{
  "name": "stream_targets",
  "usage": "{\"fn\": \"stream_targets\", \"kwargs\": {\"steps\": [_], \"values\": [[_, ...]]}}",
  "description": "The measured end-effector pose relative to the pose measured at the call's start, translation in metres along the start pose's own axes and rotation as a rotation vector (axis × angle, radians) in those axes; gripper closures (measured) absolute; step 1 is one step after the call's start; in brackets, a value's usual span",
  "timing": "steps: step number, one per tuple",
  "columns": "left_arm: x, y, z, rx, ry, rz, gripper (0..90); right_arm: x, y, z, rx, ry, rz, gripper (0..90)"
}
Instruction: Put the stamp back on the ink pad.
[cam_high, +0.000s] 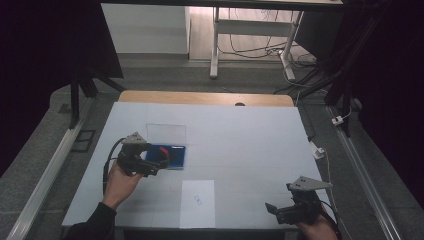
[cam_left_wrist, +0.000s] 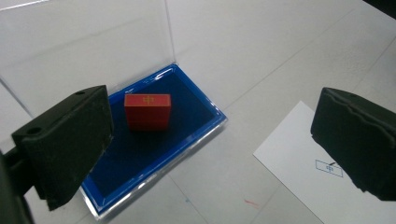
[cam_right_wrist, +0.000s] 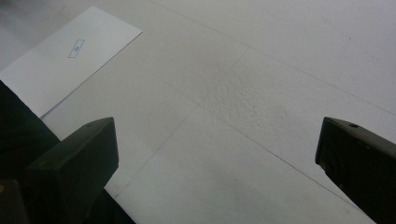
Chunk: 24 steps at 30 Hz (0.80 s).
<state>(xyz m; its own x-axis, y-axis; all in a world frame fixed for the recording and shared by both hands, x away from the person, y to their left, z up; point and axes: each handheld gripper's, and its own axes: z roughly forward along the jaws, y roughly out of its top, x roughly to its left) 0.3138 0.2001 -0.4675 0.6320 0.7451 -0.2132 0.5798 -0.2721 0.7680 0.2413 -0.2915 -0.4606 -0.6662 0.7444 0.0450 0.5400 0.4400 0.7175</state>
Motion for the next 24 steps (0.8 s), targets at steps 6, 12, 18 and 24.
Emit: {"fn": "stream_targets", "kwargs": {"steps": [6,12,18,24], "values": [[-0.009,-0.007,-0.011,-0.011,-0.003,0.014,0.0,-0.002,0.000,-0.001,-0.010,0.003,0.020,0.0],[-0.016,-0.017,-0.026,-0.020,0.001,0.015,0.0,-0.001,0.000,-0.001,-0.012,0.000,0.012,0.0],[-0.020,-0.027,-0.040,-0.027,0.000,0.005,0.0,0.000,0.000,0.000,-0.009,-0.008,0.011,0.0],[-0.021,-0.038,-0.055,-0.042,0.001,-0.013,0.0,0.000,0.000,0.000,-0.005,-0.010,0.009,0.0]]}}
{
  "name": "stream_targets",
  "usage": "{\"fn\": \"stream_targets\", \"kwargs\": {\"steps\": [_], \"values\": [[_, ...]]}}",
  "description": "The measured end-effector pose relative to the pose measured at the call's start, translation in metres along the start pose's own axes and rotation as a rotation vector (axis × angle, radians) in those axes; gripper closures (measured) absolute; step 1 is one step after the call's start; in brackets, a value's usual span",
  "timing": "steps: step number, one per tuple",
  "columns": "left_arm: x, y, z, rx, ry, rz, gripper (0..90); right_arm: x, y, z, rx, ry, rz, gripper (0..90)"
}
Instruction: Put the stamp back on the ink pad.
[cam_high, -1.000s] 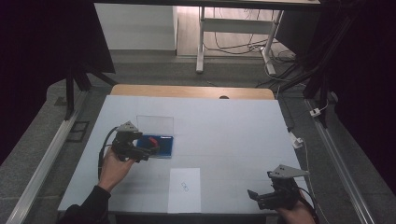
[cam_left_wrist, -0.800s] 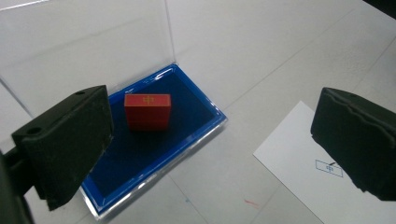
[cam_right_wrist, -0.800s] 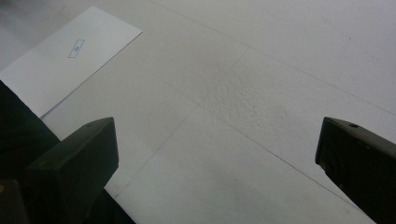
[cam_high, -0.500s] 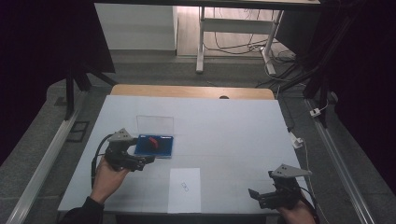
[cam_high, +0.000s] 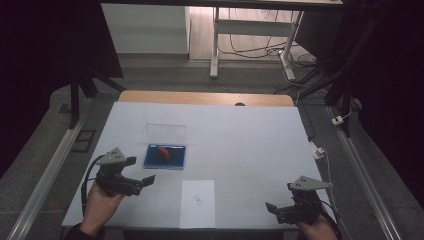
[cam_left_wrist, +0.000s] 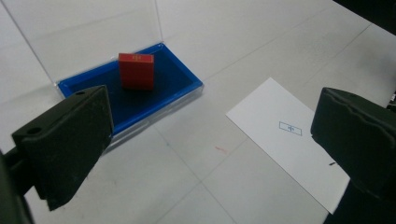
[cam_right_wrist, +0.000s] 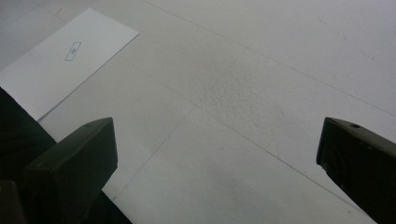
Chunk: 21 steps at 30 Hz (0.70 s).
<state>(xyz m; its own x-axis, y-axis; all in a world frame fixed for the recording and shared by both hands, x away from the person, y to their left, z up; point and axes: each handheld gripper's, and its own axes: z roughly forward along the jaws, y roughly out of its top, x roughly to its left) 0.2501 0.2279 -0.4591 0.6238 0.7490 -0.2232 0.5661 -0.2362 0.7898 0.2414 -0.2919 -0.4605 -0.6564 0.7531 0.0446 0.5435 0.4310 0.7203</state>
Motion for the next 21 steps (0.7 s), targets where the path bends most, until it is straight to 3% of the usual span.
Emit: {"fn": "stream_targets", "kwargs": {"steps": [13,21], "values": [[-0.003,-0.030,-0.030,0.009,0.031,-0.033,0.0,0.000,0.000,0.001,0.005,-0.002,-0.001,0.0],[-0.005,-0.044,-0.040,0.021,0.048,-0.053,0.0,0.000,0.000,0.001,0.004,-0.004,0.004,0.0]]}}
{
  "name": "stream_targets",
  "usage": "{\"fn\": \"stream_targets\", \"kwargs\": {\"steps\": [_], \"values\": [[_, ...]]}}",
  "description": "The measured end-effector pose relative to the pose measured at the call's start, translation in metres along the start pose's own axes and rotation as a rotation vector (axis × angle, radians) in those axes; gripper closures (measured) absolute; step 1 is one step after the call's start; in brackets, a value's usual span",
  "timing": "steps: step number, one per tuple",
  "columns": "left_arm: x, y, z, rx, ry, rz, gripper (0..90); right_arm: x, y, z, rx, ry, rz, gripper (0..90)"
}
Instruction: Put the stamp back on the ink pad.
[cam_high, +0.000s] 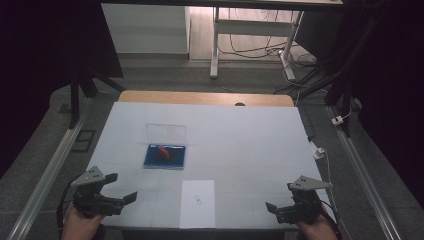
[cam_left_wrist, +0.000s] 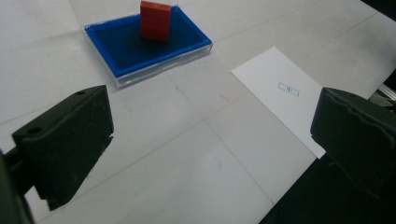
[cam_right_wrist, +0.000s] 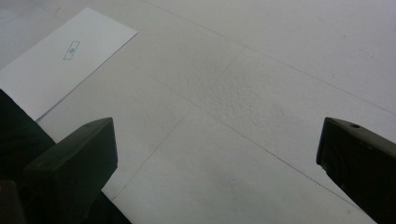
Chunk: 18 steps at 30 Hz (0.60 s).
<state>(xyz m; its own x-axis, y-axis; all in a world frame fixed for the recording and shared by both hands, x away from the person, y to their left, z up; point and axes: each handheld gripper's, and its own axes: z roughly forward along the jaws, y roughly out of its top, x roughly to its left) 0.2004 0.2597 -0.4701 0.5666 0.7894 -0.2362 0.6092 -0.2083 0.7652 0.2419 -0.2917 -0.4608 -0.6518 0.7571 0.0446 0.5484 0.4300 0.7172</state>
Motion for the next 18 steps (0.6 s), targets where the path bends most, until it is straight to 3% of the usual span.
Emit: {"fn": "stream_targets", "kwargs": {"steps": [14,18], "values": [[-0.005,-0.016,-0.004,0.103,0.096,0.016,0.2,0.002,0.000,0.001,0.005,0.001,-0.008,0.0],[-0.006,-0.016,-0.002,0.127,0.101,0.018,0.4,0.001,0.000,0.001,0.006,0.000,-0.006,0.0]]}}
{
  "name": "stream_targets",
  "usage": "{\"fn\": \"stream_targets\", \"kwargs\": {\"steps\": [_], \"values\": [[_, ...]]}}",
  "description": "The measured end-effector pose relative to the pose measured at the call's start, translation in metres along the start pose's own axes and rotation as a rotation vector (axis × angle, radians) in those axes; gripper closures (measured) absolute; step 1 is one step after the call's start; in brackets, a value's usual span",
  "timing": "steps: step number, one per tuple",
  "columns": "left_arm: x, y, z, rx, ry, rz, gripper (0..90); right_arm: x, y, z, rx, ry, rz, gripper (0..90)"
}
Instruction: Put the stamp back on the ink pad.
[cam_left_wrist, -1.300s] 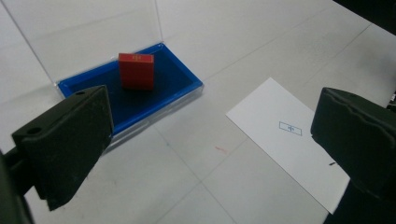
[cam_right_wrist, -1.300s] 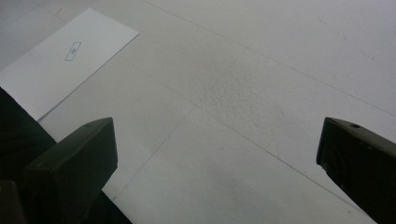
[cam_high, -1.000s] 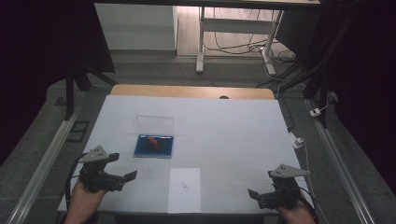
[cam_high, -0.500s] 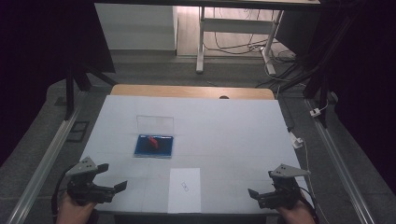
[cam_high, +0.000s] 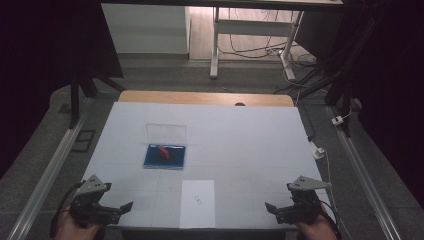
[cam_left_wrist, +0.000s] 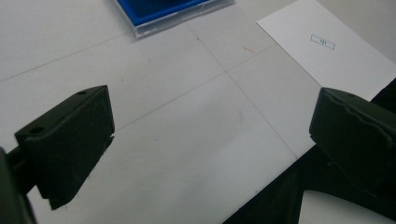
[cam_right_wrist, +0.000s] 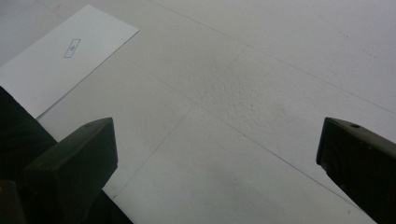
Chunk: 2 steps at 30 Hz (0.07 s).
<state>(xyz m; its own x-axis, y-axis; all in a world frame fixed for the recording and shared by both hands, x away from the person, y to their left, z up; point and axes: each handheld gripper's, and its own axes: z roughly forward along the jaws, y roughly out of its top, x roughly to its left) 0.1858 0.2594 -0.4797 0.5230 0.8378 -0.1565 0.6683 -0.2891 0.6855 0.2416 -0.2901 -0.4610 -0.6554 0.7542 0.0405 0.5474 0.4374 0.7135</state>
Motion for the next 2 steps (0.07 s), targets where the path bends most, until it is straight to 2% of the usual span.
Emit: {"fn": "stream_targets", "kwargs": {"steps": [2], "values": [[0.0008,0.0008,0.0002,0.000,-0.009,-0.004,0.4,-0.0002,-0.0002,0.0003,0.003,-0.002,-0.003,0.0]]}}
